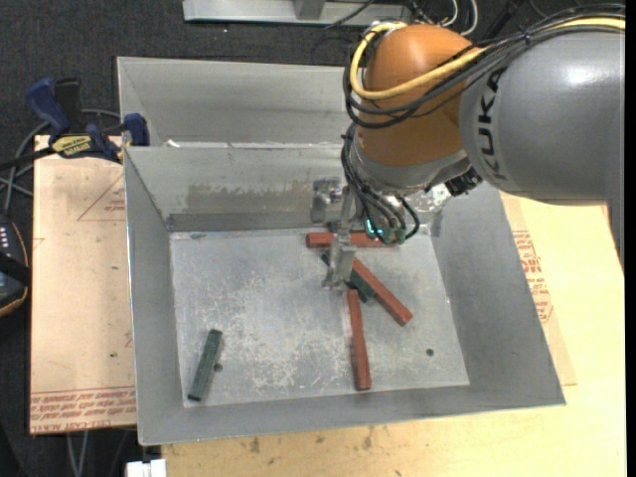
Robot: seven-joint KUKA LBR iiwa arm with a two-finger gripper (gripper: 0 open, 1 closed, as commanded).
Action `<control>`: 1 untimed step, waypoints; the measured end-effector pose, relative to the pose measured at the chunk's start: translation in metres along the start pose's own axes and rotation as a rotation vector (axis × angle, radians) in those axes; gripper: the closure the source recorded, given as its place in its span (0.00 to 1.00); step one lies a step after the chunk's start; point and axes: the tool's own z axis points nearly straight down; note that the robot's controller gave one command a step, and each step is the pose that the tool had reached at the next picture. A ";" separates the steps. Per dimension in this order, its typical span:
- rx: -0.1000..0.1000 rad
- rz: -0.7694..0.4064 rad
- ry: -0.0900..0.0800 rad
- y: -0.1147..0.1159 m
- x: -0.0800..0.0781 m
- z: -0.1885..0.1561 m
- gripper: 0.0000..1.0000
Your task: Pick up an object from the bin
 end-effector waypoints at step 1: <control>0.002 0.014 -0.009 -0.047 -0.056 0.041 0.00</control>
Offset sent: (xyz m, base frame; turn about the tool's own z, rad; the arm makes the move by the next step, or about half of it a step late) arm 0.0540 -0.0436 -0.0378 0.0090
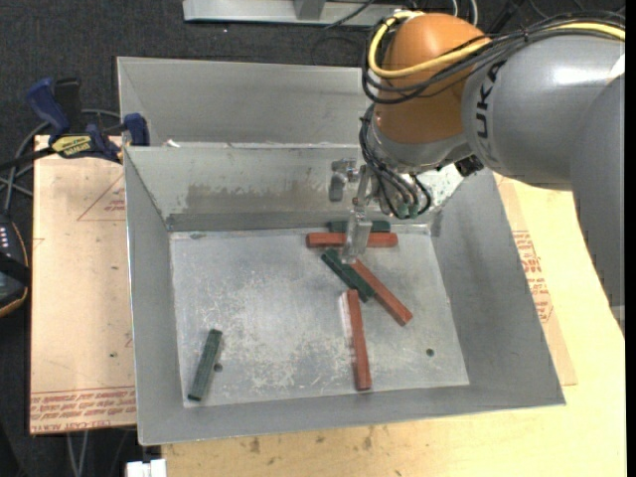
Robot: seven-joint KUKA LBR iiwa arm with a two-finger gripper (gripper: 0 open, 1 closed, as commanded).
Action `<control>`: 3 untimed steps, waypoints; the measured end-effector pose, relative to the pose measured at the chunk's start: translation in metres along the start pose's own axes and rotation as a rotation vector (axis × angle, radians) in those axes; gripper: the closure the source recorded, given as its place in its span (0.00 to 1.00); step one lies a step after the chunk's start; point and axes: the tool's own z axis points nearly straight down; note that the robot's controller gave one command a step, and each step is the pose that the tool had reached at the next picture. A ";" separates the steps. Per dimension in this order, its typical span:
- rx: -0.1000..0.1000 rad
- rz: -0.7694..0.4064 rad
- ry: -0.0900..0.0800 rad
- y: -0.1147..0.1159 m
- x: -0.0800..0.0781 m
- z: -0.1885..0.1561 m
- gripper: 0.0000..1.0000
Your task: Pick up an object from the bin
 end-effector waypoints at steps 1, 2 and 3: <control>-0.002 0.473 0.000 -0.048 0.042 0.103 0.00; -0.004 0.472 -0.010 -0.049 0.039 0.098 1.00; -0.003 0.476 -0.007 -0.068 0.064 -0.032 1.00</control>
Offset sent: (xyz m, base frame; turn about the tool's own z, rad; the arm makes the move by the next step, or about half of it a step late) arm -0.0438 -0.0483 -0.1040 0.4738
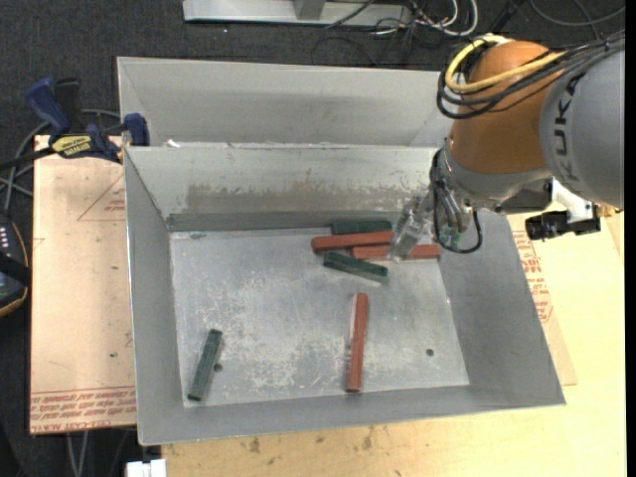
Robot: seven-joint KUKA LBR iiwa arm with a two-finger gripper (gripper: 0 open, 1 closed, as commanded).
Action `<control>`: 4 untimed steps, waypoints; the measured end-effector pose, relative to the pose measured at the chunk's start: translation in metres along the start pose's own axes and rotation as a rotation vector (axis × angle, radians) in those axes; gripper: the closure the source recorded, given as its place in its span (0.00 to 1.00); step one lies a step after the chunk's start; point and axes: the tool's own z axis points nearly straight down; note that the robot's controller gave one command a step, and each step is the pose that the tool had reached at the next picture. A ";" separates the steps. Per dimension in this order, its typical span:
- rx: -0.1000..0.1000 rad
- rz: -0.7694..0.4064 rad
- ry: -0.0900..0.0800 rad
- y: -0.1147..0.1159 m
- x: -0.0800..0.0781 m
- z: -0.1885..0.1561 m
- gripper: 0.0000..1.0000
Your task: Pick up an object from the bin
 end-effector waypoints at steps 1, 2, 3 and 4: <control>0.003 -0.001 0.007 0.000 0.001 0.005 0.00; 0.004 -0.179 0.010 0.024 -0.043 0.101 0.00; 0.004 -0.107 0.010 0.038 -0.048 0.137 0.00; 0.005 -0.108 0.019 0.038 -0.046 0.136 1.00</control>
Offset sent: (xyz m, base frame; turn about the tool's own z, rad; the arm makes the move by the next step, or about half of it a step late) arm 0.0000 0.0000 0.0000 0.0000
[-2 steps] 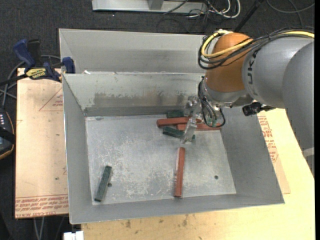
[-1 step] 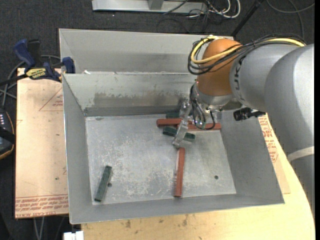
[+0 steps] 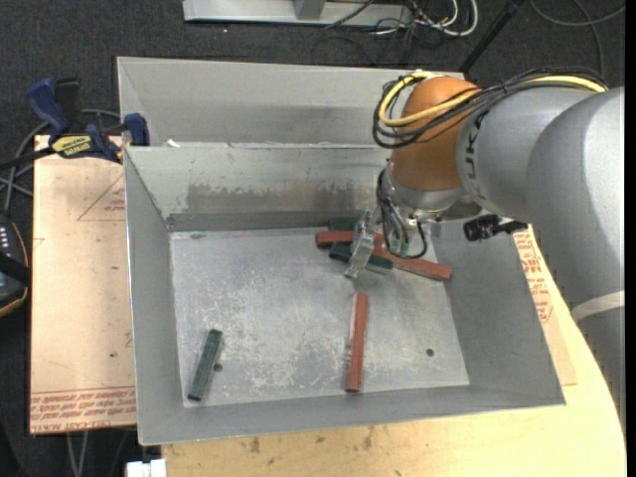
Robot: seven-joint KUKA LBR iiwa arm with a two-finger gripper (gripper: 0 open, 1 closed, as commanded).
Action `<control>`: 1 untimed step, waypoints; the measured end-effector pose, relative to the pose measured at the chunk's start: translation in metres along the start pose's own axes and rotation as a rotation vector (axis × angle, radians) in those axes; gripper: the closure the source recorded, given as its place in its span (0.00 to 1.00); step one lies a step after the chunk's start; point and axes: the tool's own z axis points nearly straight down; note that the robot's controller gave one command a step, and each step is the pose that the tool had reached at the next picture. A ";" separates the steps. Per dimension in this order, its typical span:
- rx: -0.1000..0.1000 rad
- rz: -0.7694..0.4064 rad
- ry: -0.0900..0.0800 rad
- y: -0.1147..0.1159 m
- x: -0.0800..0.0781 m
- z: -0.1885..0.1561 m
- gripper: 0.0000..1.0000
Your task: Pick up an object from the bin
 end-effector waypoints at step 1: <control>-0.002 -0.195 -0.017 0.055 0.019 -0.002 1.00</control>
Offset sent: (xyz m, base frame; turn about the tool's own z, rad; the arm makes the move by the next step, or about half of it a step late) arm 0.0003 0.0572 -0.0010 -0.1941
